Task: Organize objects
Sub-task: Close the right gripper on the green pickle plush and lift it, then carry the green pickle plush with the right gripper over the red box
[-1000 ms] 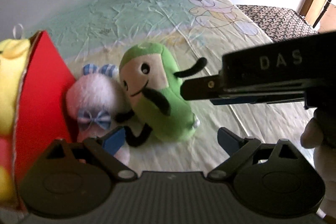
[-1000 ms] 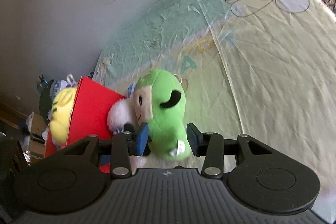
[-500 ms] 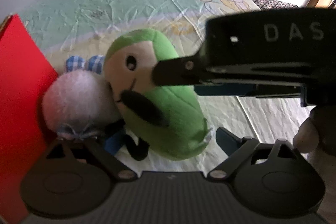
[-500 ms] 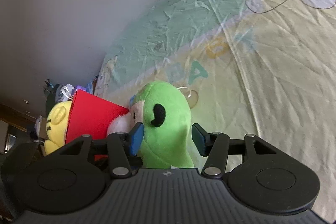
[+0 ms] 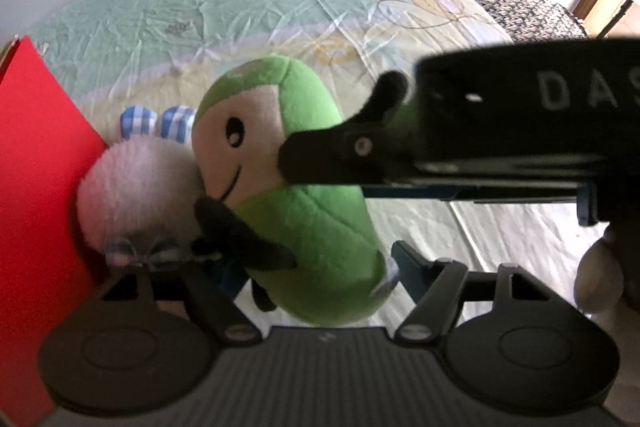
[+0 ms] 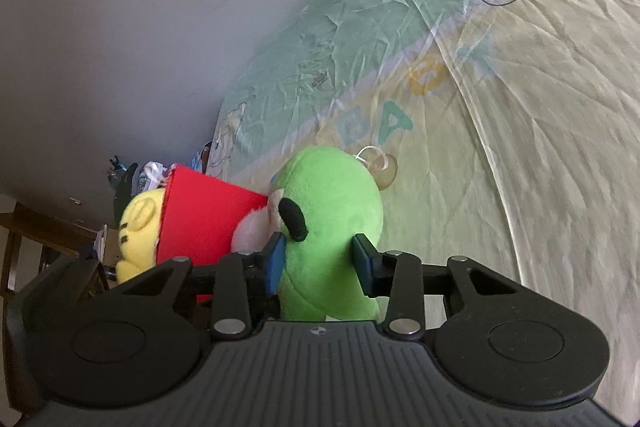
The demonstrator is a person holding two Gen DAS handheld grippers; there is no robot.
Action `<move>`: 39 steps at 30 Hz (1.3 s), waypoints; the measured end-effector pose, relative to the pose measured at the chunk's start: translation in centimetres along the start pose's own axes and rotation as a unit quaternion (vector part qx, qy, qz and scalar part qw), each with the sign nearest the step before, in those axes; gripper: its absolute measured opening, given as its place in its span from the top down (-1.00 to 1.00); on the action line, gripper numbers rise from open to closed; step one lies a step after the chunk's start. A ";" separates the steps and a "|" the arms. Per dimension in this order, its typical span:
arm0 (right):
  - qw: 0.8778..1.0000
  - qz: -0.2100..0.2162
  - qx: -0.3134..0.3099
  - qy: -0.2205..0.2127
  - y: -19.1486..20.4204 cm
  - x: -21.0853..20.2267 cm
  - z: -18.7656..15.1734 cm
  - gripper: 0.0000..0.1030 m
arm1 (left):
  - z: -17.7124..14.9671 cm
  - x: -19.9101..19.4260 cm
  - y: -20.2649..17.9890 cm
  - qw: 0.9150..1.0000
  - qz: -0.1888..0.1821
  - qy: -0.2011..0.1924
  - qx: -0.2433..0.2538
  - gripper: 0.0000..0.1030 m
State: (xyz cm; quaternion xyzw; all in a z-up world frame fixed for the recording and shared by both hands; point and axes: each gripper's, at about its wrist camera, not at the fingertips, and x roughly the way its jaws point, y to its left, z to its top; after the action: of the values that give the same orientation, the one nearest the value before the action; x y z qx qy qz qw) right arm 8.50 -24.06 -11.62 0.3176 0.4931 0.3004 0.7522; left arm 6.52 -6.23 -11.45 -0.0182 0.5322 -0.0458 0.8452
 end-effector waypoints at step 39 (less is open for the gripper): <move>0.997 -0.030 -0.057 0.049 0.6 -4.5 -10.4 -0.15 | -10.5 -3.2 -4.2 0.998 0.016 0.006 0.056 -0.57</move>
State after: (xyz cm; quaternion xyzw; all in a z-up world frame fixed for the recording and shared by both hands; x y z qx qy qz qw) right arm -2.81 -25.20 -11.93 0.2445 0.5207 0.3206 0.7525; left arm -4.61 -9.96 -12.79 0.0378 0.5345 -0.0623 0.8420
